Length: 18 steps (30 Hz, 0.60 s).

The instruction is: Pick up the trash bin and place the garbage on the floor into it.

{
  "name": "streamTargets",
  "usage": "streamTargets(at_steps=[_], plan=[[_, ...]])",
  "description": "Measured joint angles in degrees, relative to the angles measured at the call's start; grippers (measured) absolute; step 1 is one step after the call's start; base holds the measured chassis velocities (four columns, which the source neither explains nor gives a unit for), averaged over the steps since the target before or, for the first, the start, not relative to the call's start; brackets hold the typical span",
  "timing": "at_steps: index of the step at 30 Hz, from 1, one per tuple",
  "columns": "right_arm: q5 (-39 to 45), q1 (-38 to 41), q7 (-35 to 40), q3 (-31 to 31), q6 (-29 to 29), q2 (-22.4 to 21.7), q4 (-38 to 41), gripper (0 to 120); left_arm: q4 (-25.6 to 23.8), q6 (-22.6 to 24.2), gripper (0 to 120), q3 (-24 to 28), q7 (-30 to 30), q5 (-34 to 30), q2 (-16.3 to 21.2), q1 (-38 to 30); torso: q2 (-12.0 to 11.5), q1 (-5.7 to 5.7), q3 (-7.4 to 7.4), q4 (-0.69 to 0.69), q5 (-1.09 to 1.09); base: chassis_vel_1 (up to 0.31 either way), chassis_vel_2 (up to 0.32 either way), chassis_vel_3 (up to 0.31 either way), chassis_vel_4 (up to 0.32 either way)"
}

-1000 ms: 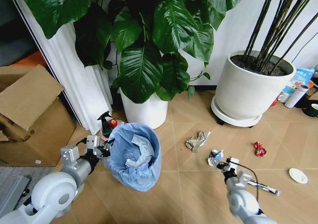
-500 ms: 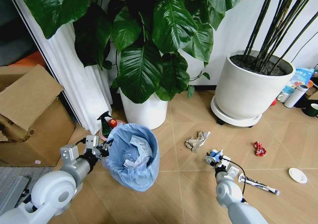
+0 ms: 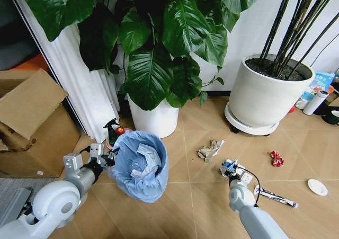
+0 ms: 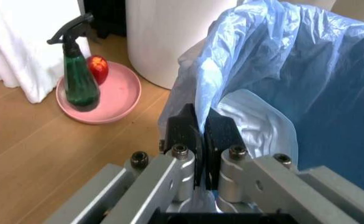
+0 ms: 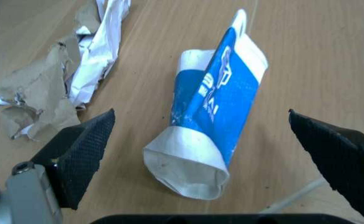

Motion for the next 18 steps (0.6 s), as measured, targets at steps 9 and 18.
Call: streamTargets(at_steps=[9, 18], plan=[[-0.47, 2.43, -1.80, -0.59, 0.26, 0.68, -3.27, 100, 0.25, 0.00, 0, -0.09, -0.03, 0.00, -0.16, 0.04, 0.00, 0.00, 0.00, 0.00, 0.00, 0.000, 0.000, 0.000, 0.000], [-0.82, 3.74, -2.59, -0.93, 0.25, 0.92, -5.38, 100, 0.35, 0.00, 0, -0.08, -0.04, 0.00, -0.24, -0.12, 0.00, 0.00, 0.00, -0.01, 0.00, 0.000, 0.000, 0.000, 0.000]])
